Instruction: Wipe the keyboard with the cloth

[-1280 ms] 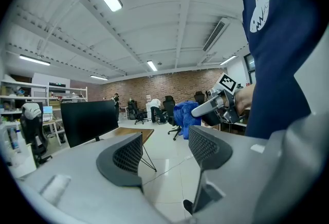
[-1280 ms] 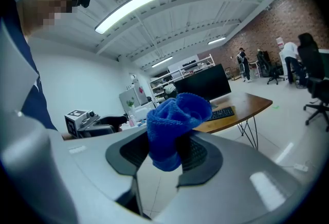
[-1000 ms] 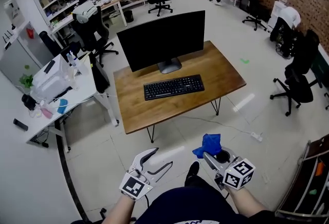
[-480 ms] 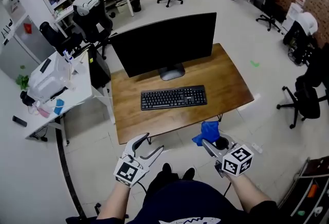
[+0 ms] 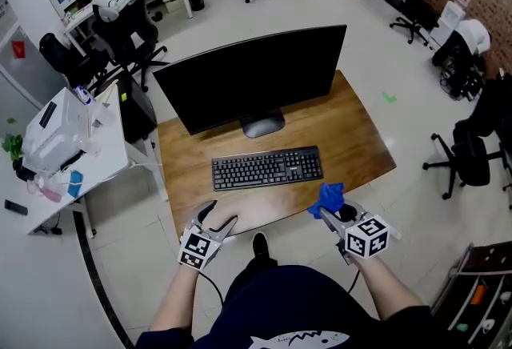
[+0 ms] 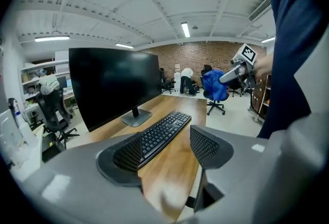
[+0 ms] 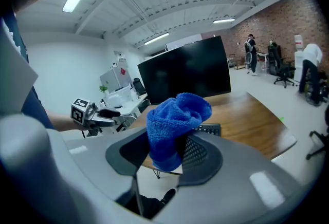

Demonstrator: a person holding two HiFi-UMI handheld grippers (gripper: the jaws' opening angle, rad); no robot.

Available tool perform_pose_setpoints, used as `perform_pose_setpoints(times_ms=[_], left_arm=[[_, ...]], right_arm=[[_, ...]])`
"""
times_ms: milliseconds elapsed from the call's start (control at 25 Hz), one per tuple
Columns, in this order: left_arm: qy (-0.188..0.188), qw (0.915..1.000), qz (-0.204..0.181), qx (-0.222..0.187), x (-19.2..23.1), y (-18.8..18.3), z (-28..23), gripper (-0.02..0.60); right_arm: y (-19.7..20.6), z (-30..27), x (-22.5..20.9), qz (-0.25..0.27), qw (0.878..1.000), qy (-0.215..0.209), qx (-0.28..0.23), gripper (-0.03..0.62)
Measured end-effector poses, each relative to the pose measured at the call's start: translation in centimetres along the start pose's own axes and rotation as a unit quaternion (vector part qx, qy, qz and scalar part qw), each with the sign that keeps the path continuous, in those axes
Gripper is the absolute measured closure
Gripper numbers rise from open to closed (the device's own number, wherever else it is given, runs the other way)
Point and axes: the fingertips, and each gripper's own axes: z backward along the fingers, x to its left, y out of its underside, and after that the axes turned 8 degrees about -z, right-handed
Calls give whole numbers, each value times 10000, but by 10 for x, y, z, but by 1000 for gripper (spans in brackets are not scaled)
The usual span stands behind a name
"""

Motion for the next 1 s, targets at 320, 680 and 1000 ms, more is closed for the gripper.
perform_pose_setpoints(times_ms=[320, 680, 1000], left_arm=[[528, 9950, 184, 822, 61, 87, -67, 282], [926, 9791, 531, 1733, 79, 173, -111, 258], [1026, 9682, 647, 2188, 72, 196, -133, 235]], right_arm=[[-4, -63, -88, 289, 9906, 1084, 781, 433], [28, -125, -149, 596, 9669, 1442, 2021, 433], [45, -167, -198, 1237, 9312, 1779, 2931, 433]])
